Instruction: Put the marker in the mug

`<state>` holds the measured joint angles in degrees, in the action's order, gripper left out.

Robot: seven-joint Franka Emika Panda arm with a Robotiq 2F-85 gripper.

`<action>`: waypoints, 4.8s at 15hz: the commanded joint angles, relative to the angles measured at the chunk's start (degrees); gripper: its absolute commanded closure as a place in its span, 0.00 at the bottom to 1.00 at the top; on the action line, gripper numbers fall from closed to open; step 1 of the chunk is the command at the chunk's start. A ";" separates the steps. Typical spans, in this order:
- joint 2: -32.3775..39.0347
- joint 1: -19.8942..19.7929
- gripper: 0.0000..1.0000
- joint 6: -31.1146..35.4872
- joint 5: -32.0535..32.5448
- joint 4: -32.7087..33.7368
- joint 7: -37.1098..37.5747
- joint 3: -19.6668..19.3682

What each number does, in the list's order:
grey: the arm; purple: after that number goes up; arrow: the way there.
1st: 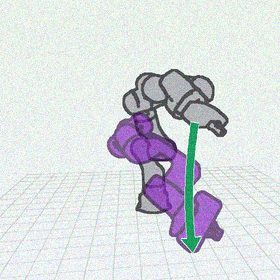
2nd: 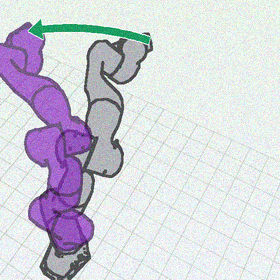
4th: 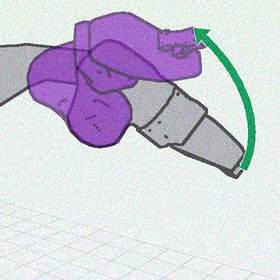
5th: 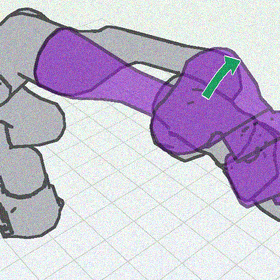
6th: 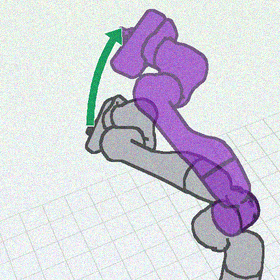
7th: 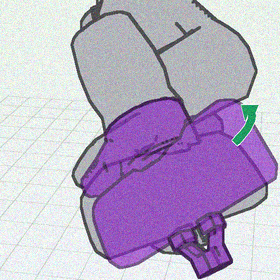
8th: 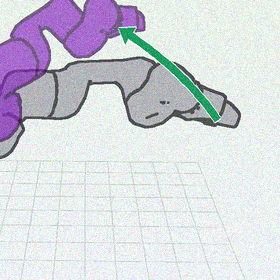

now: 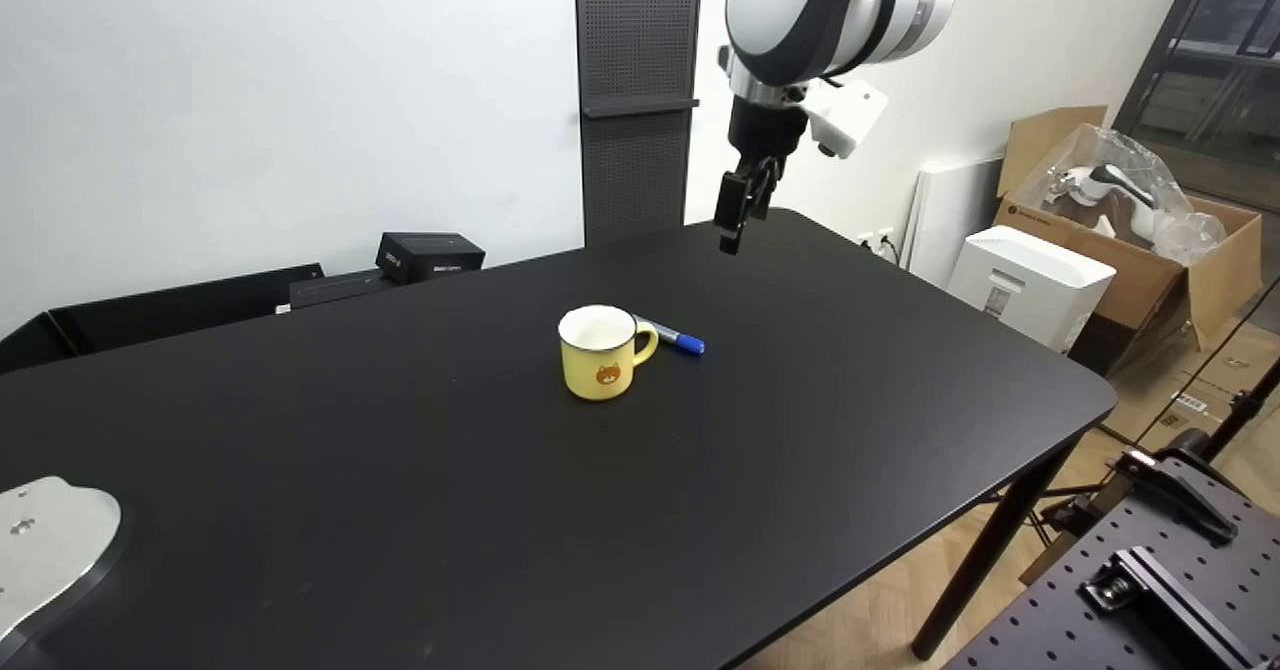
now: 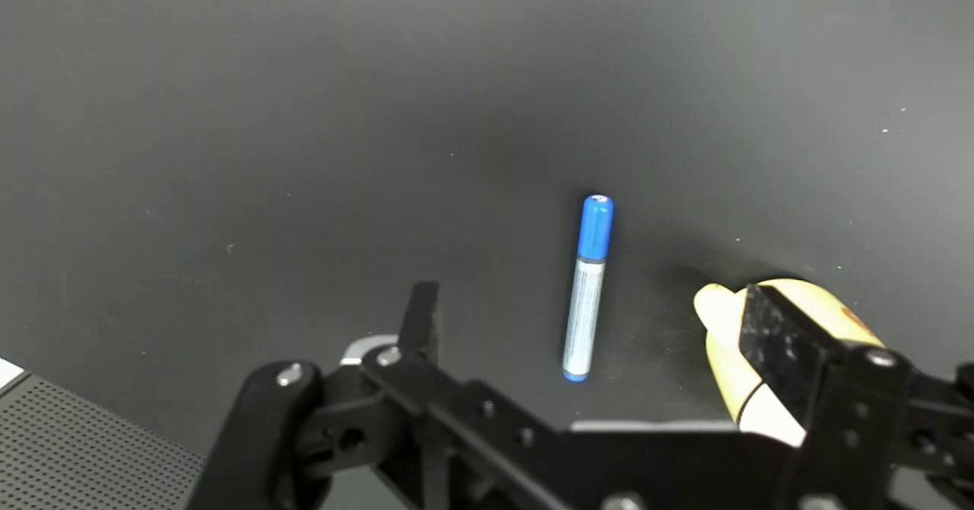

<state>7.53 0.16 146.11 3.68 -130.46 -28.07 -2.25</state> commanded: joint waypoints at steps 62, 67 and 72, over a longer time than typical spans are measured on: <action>18.02 4.85 0.95 -36.66 7.81 29.62 16.01 4.48; 21.03 7.74 0.95 -45.69 7.09 36.81 14.92 7.58; 25.09 9.89 0.95 -55.29 6.29 44.18 15.77 8.99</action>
<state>28.96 9.51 96.53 10.11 -92.77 -13.63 6.49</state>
